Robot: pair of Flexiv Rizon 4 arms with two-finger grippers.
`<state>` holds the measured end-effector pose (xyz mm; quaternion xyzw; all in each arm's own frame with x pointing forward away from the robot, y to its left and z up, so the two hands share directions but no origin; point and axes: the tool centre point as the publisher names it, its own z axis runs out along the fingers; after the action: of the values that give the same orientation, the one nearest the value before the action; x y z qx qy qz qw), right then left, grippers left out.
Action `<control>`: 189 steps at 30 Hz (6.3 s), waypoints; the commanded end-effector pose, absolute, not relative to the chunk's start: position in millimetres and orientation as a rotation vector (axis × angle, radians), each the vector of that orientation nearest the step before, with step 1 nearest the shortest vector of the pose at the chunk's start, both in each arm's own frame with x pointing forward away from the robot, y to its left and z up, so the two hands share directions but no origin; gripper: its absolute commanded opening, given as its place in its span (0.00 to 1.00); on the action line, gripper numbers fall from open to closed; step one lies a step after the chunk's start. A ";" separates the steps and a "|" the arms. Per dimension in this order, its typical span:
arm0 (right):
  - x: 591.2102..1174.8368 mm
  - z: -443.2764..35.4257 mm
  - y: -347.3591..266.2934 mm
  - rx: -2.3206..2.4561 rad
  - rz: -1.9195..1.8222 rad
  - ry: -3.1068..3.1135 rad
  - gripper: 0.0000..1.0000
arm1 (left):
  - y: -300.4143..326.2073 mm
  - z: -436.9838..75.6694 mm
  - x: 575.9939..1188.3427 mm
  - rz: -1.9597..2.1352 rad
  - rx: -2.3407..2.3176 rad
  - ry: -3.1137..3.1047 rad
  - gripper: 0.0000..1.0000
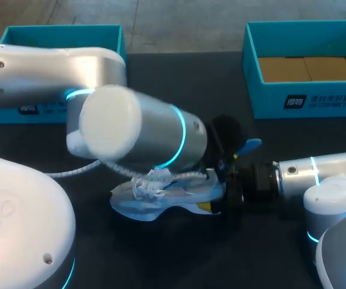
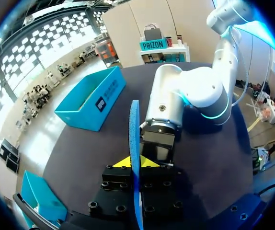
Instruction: Take the shoe out of the shoebox, open the shoe tongue, remove and reinsert the insole, then place the shoe into the shoebox
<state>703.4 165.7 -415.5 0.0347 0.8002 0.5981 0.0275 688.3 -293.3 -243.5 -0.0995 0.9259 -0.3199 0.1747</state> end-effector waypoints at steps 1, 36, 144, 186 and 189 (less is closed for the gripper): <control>702.5 -414.5 165.9 0.109 1.843 2.473 0.00 | -297.8 -232.0 703.9 -0.876 -0.286 2.710 0.00; 702.5 -414.5 165.9 0.109 1.843 2.473 0.00 | -258.3 -110.0 682.9 -1.335 -0.279 3.122 0.00; 702.5 -414.5 165.9 0.109 1.843 2.473 0.00 | -177.5 75.1 581.9 -2.555 -0.603 2.701 0.00; 696.3 -405.8 151.2 0.134 1.744 2.509 1.00 | -165.6 67.8 581.0 -2.600 -0.558 2.636 0.00; 694.6 -403.9 145.8 0.141 1.684 2.552 1.00 | -165.6 67.8 581.0 -2.600 -0.558 2.636 0.00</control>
<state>700.4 151.1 -413.5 0.0430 0.8217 0.5667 0.0432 582.0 -165.5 68.9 -0.1424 0.6729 -0.6624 -0.2968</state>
